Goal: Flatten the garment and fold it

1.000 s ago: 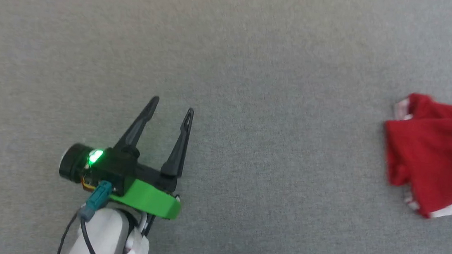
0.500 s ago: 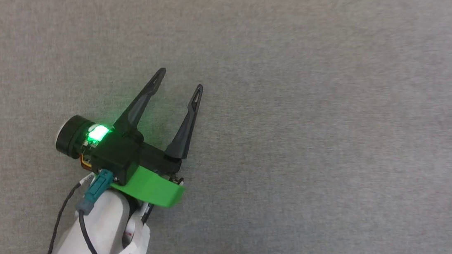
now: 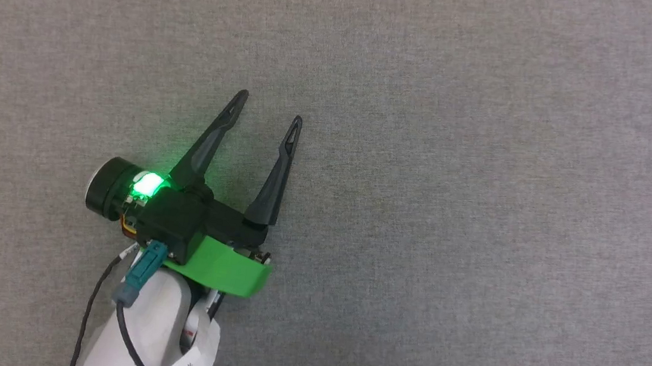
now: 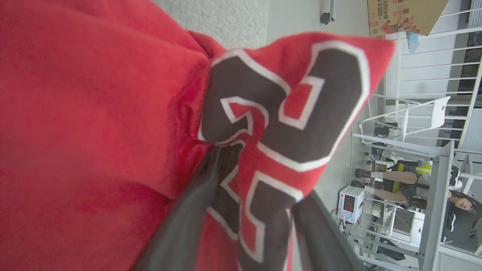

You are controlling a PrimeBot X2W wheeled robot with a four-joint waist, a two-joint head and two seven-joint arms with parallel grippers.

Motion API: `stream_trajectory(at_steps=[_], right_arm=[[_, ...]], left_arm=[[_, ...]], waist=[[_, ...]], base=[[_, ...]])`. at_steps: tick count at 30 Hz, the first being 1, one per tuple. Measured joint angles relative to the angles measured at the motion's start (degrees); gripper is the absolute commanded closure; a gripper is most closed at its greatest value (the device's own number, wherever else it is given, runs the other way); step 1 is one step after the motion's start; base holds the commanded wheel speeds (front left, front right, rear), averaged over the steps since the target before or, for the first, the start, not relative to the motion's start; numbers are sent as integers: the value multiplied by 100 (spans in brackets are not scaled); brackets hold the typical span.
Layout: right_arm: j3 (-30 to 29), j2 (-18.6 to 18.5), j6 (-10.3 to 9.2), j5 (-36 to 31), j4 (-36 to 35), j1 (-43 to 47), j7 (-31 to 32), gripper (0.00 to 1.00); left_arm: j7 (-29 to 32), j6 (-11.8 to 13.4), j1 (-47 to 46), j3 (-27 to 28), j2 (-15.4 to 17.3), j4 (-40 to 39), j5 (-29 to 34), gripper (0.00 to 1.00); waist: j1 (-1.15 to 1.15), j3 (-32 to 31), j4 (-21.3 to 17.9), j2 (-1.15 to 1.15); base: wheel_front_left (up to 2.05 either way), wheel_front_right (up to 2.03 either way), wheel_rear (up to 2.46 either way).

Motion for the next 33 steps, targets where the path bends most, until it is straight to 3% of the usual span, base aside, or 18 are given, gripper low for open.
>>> stream_trajectory(at_steps=[9,17,25,33], right_arm=[[238,47,0,-208,124,-432,-459,0],[430,727,-1,302,-523,-713,-985,0],[-211,1898,-1,679,-1529,-520,-1618,0],[-661,3428,-1,773,-3129,1014,-1875,0]], left_arm=[[0,0,115,181,-70,202,-121,0],[0,76,632,598,-180,309,-356,0],[0,303,989,1078,-233,402,-415,0],[0,398,1247,1216,-264,370,-353,0]], waist=[[0,-598,-9,0],[-1,-1413,10,0],[-1,-2207,99,0],[-1,-2742,347,0]], base=[[0,0,0],[0,0,0],[0,0,0],[0,0,0]])
